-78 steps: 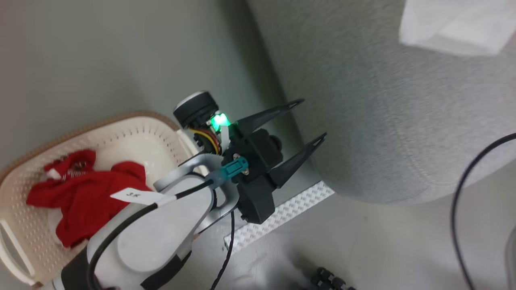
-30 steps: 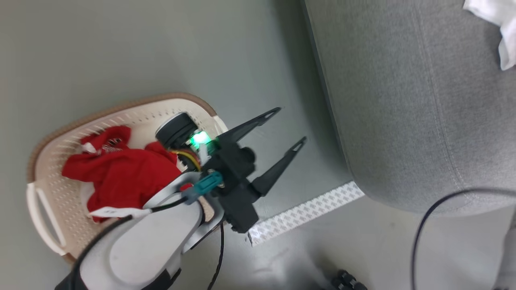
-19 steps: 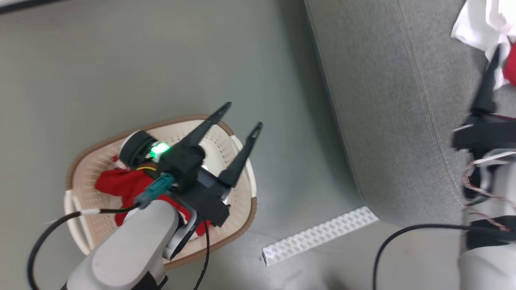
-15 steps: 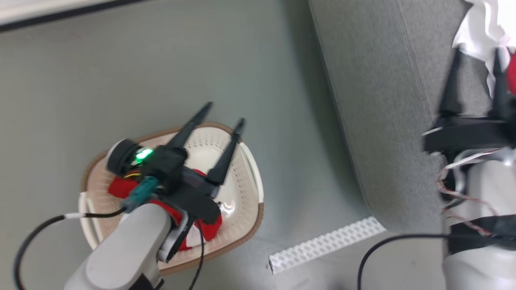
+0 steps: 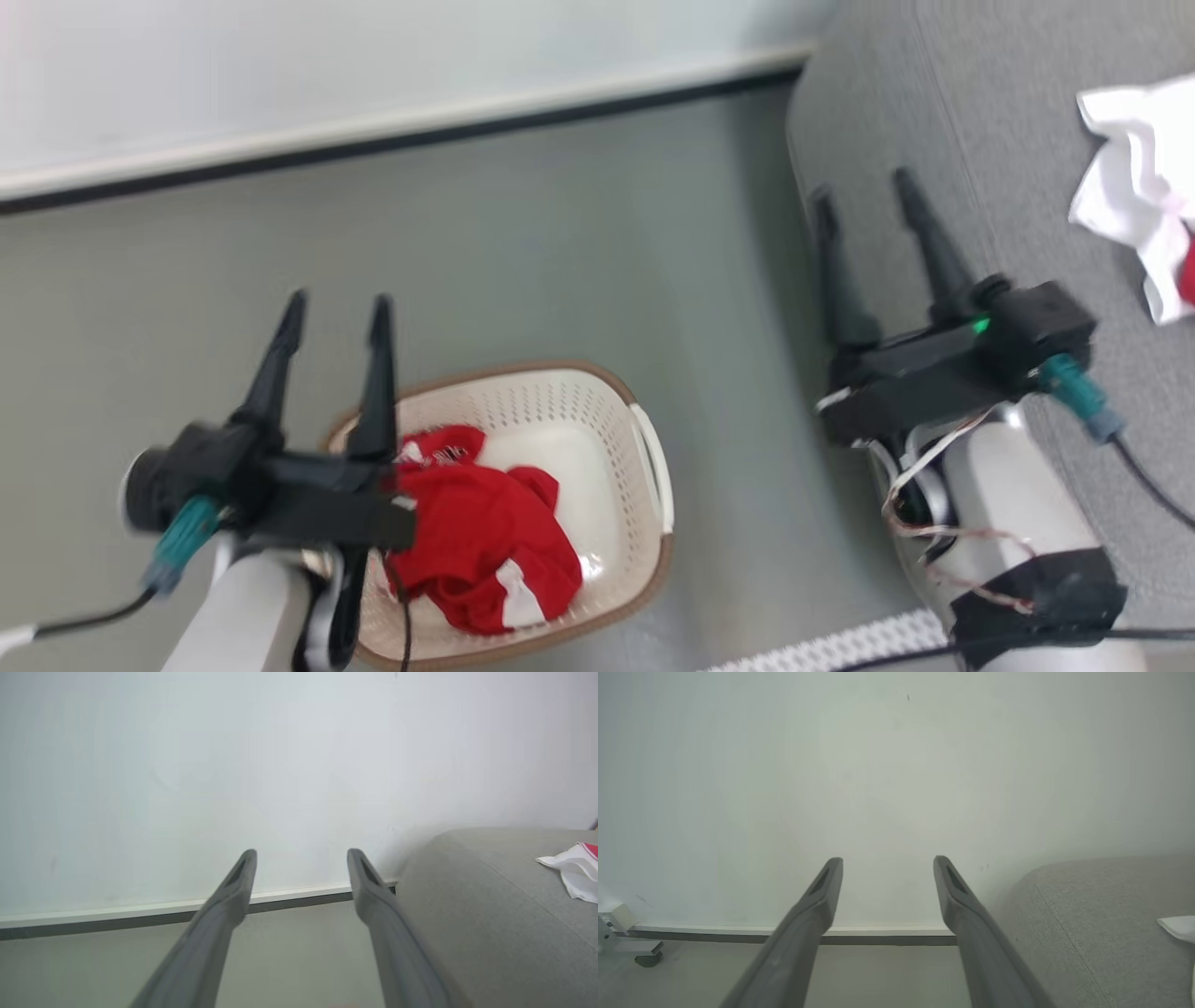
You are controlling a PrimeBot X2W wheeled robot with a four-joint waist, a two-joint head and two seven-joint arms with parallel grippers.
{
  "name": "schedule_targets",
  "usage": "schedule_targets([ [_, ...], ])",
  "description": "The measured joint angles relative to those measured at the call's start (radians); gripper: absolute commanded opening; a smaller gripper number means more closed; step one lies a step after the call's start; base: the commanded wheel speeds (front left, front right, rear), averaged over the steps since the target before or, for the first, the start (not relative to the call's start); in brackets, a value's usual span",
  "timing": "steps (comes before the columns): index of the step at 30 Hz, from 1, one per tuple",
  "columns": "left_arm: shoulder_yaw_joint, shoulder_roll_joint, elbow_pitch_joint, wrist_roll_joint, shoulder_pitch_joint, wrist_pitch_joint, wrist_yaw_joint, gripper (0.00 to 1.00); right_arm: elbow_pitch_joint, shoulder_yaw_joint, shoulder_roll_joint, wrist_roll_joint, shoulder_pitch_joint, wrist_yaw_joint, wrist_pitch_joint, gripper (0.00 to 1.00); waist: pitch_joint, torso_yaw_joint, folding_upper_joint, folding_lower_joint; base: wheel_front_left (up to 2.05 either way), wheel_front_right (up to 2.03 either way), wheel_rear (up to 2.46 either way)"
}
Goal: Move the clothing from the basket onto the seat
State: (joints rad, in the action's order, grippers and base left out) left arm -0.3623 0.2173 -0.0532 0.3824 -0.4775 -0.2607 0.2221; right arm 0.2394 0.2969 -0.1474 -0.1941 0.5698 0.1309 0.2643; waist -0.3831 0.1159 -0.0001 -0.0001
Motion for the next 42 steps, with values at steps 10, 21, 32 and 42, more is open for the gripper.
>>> schedule_targets([
  [10, 0.198, -0.061, 0.096, -0.102, 0.265, -0.001, -0.022, 1.0, -0.054, 0.133, -0.049, -0.09, -0.116, 0.0, 0.0, 1.0, 0.143, -0.057, 0.0, 0.0, 0.0, 0.0, 0.0],
  [21, 0.339, -0.13, 0.219, -0.208, 0.502, -0.001, -0.108, 1.0, -0.1, 0.142, -0.067, -0.083, -0.299, 0.0, 0.0, 1.0, 0.296, -0.083, 0.0, 0.0, 0.0, 0.0, 0.0],
  [32, 0.387, -0.163, 0.201, -0.236, 0.643, -0.001, -0.15, 1.0, -0.159, 0.127, -0.055, -0.014, -0.48, 0.0, 0.0, 1.0, 0.399, -0.088, 0.0, -0.0001, 0.0, 0.0, 0.0],
  [42, 0.384, -0.166, 0.189, -0.245, 0.719, -0.001, -0.155, 1.0, -0.184, 0.126, -0.044, 0.012, -0.575, 0.0, 0.0, 1.0, 0.441, -0.073, 0.0001, 0.0001, 0.0, 0.0, 0.0],
])
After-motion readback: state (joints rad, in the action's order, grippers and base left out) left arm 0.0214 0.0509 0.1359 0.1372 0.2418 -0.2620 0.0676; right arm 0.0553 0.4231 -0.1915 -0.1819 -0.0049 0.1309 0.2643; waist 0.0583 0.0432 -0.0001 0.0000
